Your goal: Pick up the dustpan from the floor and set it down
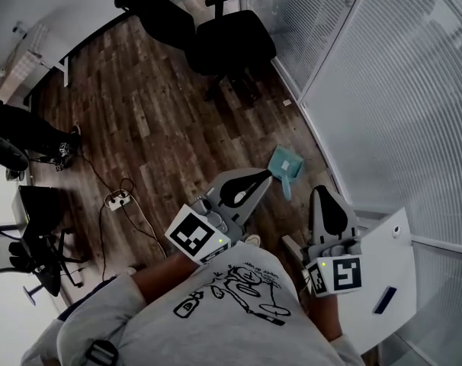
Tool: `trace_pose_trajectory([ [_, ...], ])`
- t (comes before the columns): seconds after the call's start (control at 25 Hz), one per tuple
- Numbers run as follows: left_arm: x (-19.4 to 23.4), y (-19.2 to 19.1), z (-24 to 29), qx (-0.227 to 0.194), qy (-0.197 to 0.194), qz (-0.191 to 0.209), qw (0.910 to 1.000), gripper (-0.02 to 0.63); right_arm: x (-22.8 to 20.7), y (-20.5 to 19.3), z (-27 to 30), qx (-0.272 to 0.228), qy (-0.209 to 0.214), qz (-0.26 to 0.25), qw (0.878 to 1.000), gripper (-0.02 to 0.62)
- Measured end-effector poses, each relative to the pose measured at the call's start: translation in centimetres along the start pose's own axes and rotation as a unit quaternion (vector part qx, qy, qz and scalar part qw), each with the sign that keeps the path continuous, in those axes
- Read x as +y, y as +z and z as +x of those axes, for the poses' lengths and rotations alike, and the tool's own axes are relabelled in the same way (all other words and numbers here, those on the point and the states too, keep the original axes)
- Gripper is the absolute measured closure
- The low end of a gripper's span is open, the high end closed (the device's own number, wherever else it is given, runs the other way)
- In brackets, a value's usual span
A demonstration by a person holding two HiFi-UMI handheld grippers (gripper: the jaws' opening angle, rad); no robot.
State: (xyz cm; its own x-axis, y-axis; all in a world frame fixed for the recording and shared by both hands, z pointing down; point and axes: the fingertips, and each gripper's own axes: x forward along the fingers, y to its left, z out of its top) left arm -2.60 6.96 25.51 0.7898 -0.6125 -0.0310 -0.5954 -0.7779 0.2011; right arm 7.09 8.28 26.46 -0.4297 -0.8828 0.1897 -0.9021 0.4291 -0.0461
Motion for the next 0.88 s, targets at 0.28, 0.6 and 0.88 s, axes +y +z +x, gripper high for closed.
trace_pose_trajectory([
  [0.28, 6.6, 1.7, 2.3, -0.002, -0.014, 0.003, 0.9999, 0.604, -0.4, 2.1, 6.8, -0.007, -0.01, -0.003, 1.0, 0.578],
  [0.6, 10.8, 2.5, 2.7, 0.006, -0.024, 0.007, 0.9997, 0.604, 0.6, 2.8, 10.9, -0.012, -0.016, 0.003, 1.0, 0.578],
  [0.88, 10.7, 1.8, 3.7, 0.008, -0.03, 0.001, 0.9995, 0.604, -0.4, 2.1, 11.4, -0.008, -0.017, 0.005, 1.0, 0.578],
])
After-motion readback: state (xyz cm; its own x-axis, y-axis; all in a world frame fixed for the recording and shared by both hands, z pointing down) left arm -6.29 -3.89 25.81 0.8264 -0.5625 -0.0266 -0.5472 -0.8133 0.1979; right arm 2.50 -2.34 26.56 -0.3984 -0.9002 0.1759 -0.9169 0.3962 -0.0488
